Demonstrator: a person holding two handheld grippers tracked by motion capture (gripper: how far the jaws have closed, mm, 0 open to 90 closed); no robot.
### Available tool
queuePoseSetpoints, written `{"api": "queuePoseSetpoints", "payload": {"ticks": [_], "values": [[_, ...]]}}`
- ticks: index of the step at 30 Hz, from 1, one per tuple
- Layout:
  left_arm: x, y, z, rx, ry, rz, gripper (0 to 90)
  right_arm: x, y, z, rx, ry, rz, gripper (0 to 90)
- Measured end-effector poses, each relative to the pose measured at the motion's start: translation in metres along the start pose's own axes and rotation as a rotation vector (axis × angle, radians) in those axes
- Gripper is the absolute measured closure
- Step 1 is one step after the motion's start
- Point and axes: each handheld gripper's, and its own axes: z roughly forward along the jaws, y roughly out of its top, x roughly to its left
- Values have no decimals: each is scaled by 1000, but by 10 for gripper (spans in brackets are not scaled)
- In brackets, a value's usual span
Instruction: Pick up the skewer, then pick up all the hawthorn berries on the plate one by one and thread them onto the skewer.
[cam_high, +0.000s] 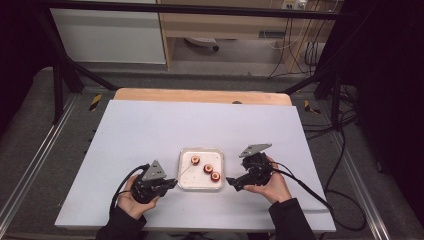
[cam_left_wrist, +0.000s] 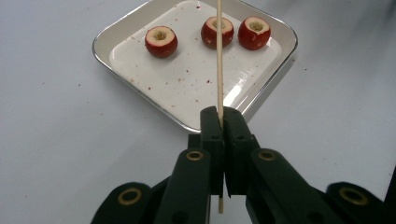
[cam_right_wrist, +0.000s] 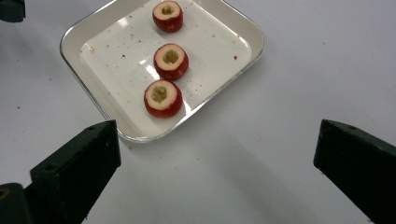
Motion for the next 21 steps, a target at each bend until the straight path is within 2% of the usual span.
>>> {"api": "queuePoseSetpoints", "payload": {"ticks": [4, 11, 13, 19, 21], "values": [[3, -4, -3, -18, 3, -13, 881, 5, 8, 6, 9, 23, 2, 13], [7, -10, -4, -29, -2, -29, 881, 14, 24, 19, 46, 35, -6, 20], [8, -11, -4, -33, -2, -30, 881, 16, 28, 22, 65, 30, -21, 27], [10, -12, -5, -39, -3, -40, 881, 19, 39, 32, 113, 55, -44, 103], [11, -12, -4, -37, -3, -41, 881, 18, 41, 37, 134, 85, -46, 135]]}}
